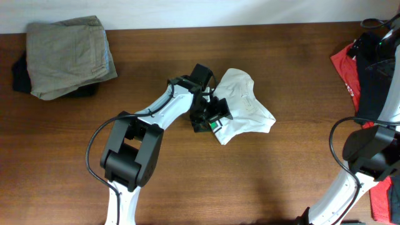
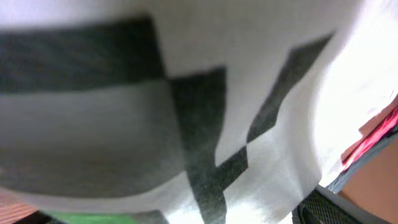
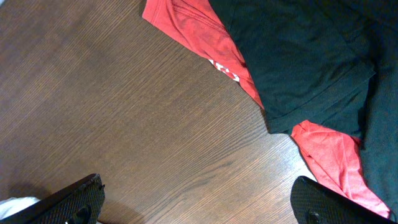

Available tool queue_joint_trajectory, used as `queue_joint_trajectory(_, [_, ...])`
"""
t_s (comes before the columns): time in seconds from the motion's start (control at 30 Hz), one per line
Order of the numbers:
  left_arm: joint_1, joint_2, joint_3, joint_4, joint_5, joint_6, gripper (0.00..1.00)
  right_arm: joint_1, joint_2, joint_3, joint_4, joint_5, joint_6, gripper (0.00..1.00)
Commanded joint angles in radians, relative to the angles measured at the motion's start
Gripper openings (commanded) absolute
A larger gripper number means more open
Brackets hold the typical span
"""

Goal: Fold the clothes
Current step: 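Grasp the folded white shirt bundle with the left gripper, then carry the shirt with the left gripper onto the khaki pile top-left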

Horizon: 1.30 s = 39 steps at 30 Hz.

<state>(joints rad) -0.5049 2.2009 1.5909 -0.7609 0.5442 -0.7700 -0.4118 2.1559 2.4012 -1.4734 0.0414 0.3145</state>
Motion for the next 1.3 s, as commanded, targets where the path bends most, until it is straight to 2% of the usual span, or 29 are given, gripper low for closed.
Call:
queue_joint_trajectory(0.0, [0.004,0.026,-0.083,0.113,-0.162,-0.075,0.91,0.0,-0.005,0.005,-0.002,0.013,0.009,0.99])
queue_joint_trajectory(0.1, [0.041,0.026,-0.1,0.155,-0.304,-0.071,0.91,0.0,-0.005,0.005,-0.002,0.013,0.009,0.99])
queue_joint_trajectory(0.27, [0.227,0.026,-0.1,0.242,-0.306,0.13,0.9,0.0,-0.005,0.005,-0.002,0.013,0.009,0.99])
queue_joint_trajectory(0.3, [0.251,0.026,-0.1,0.259,-0.296,0.168,0.9,0.0,-0.005,0.005,-0.002,0.013,0.009,0.99])
queue_joint_trajectory(0.37, [0.306,0.026,-0.098,0.278,-0.232,0.248,0.77,0.0,-0.005,0.005,-0.002,0.013,0.009,0.99])
queue_joint_trajectory(0.4, [0.329,0.02,-0.089,0.274,-0.141,0.315,0.73,0.0,-0.005,0.005,-0.002,0.013,0.009,0.99])
queue_joint_trajectory(0.5, [0.372,-0.048,-0.078,0.233,-0.024,0.355,0.73,0.0,-0.005,0.005,-0.002,0.013,0.009,0.99])
queue_joint_trajectory(0.53, [0.381,-0.097,-0.077,0.184,0.029,0.38,0.74,0.0,-0.005,0.005,-0.002,0.013,0.009,0.99])
queue_joint_trajectory(0.57, [0.379,-0.146,-0.077,0.11,0.079,0.412,0.87,0.0,-0.005,0.005,-0.002,0.013,0.009,0.99])
queue_joint_trajectory(0.6, [0.368,-0.175,-0.077,0.043,0.09,0.417,0.96,0.0,-0.005,0.005,-0.002,0.013,0.009,0.99])
queue_joint_trajectory(0.63, [0.351,-0.193,-0.077,-0.017,0.089,0.417,0.99,0.0,-0.005,0.005,-0.002,0.013,0.009,0.99])
queue_joint_trajectory(0.7, [0.292,-0.198,-0.082,-0.116,0.089,0.416,0.99,0.0,-0.005,0.005,-0.002,0.013,0.009,0.99])
queue_joint_trajectory(0.73, [0.242,-0.193,-0.108,-0.113,0.088,0.397,0.99,0.0,-0.005,0.005,-0.002,0.013,0.009,0.99])
queue_joint_trajectory(0.83, [0.106,-0.159,-0.188,0.041,0.086,0.211,0.99,0.0,-0.005,0.005,-0.002,0.013,0.009,0.99])
queue_joint_trajectory(0.93, [0.042,-0.123,-0.216,0.149,0.054,0.099,0.99,0.0,-0.005,0.005,-0.002,0.013,0.009,0.99])
queue_joint_trajectory(1.0, [0.029,-0.1,-0.216,0.179,0.016,0.079,0.99,0.0,-0.005,0.005,-0.002,0.013,0.009,0.99])
queue_joint_trajectory(1.13, [0.04,-0.038,-0.216,0.227,-0.15,0.014,0.99,0.0,-0.005,0.005,-0.002,0.013,0.009,0.99])
queue_joint_trajectory(1.27, [0.042,0.01,-0.216,0.297,-0.157,0.014,0.99,0.0,-0.005,0.005,-0.002,0.013,0.009,0.99])
